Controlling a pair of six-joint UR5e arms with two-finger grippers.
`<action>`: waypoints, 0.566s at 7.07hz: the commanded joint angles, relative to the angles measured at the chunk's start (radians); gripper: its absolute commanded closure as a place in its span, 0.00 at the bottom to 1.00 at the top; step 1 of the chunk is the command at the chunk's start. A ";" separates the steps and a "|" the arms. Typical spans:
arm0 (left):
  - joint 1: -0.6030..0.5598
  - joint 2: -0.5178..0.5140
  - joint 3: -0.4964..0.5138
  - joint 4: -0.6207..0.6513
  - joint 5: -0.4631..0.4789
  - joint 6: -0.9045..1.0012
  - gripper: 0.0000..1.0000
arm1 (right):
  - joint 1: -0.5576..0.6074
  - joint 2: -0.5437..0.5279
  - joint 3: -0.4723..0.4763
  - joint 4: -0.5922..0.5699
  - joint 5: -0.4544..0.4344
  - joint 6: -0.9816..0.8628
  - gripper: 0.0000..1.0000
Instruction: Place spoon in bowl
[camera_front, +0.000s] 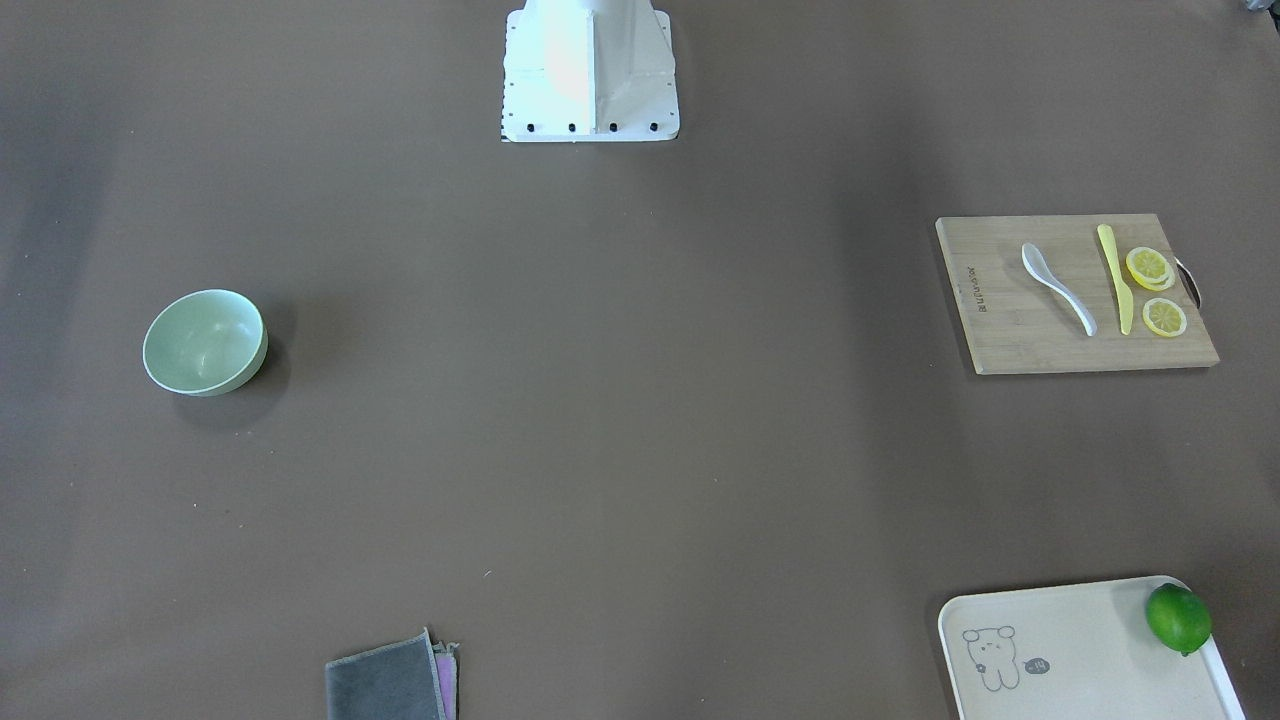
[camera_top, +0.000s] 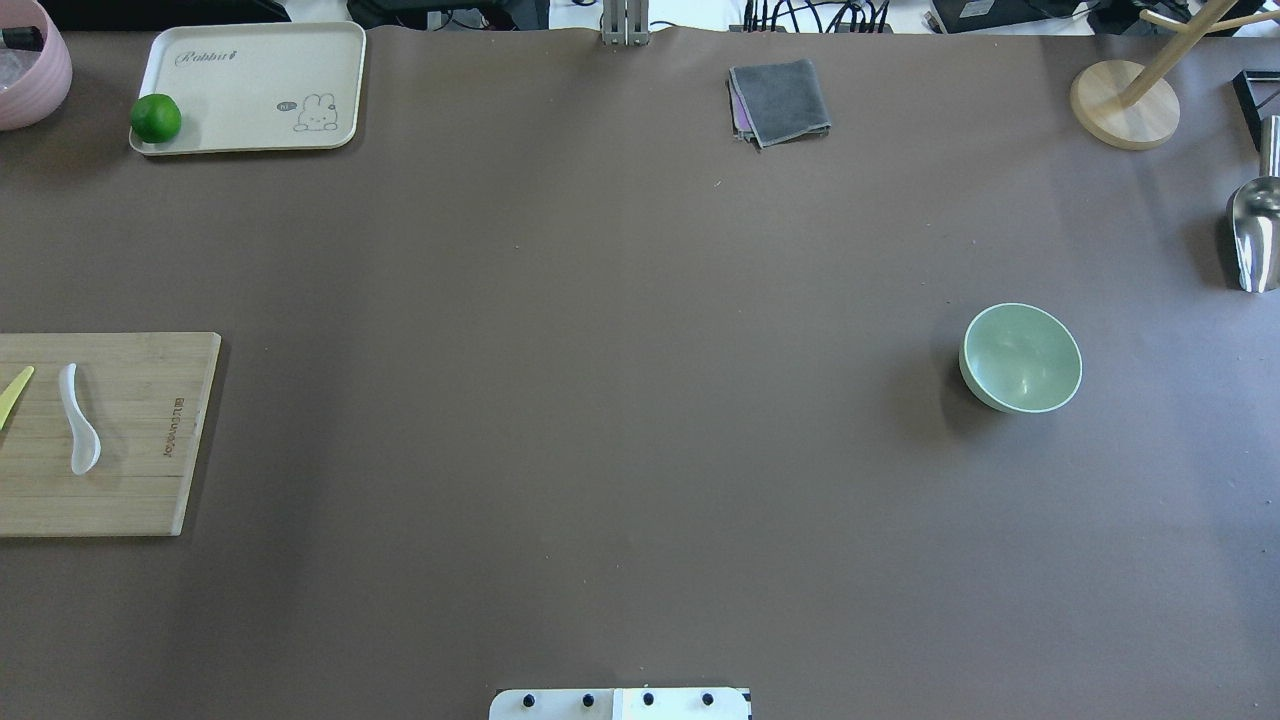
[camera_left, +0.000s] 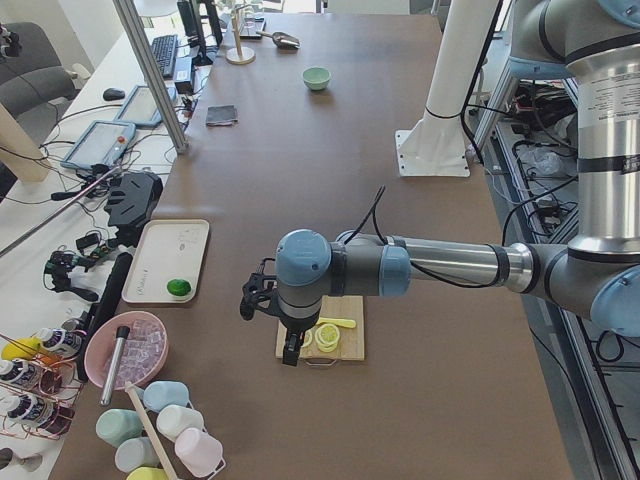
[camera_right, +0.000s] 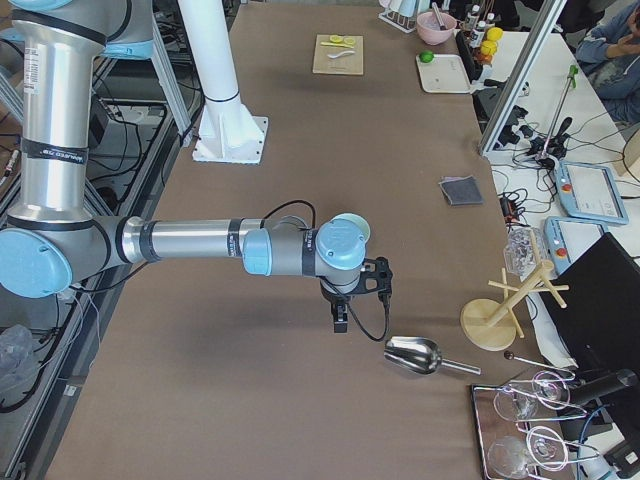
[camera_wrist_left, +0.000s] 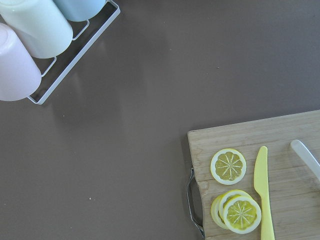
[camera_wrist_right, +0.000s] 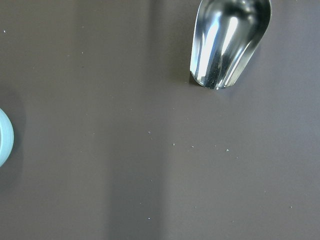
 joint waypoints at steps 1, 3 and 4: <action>0.004 0.006 -0.022 0.007 -0.002 0.005 0.02 | 0.000 -0.008 0.001 0.000 -0.001 -0.001 0.00; 0.004 0.010 -0.020 0.003 0.003 0.006 0.02 | 0.000 -0.008 0.001 0.000 -0.002 0.001 0.00; 0.004 0.012 -0.022 -0.001 0.001 0.008 0.02 | 0.000 -0.008 0.001 0.000 -0.002 0.001 0.00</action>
